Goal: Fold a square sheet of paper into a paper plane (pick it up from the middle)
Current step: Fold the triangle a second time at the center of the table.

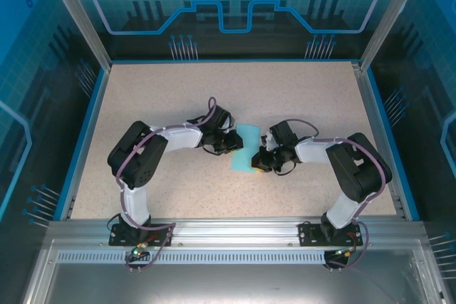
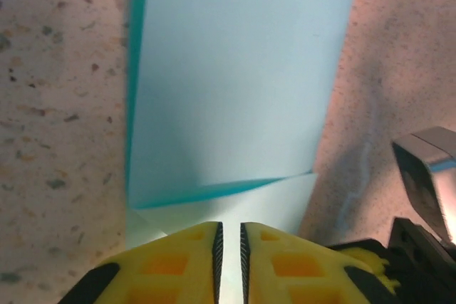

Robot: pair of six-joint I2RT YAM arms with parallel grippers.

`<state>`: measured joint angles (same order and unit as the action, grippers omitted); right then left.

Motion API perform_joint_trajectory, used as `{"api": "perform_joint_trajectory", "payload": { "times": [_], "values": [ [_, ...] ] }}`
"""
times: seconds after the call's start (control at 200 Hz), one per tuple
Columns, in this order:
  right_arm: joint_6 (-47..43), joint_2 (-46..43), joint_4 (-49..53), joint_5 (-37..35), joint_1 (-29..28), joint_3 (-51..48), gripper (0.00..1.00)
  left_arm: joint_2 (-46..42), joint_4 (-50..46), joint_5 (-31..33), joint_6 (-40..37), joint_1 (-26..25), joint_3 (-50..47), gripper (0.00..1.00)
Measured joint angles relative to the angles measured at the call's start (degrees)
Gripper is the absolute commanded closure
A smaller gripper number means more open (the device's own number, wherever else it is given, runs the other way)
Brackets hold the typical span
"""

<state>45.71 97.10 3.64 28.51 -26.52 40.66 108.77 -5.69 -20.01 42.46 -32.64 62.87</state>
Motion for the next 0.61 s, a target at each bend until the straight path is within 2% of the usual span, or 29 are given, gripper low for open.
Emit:
{"api": "perform_joint_trajectory", "payload": {
  "times": [0.155, 0.605],
  "values": [
    [0.57, 0.0, -0.35, 0.04, 0.0, -0.13, 0.94, -3.54, 1.88, -0.94, 2.75, -0.44, -1.25, 1.0],
    [0.85, -0.22, -1.16, -0.02, -0.04, -0.61, 0.94, -2.36, 9.22, -1.22, 13.6, -4.74, -6.84, 1.0]
  ]
}}
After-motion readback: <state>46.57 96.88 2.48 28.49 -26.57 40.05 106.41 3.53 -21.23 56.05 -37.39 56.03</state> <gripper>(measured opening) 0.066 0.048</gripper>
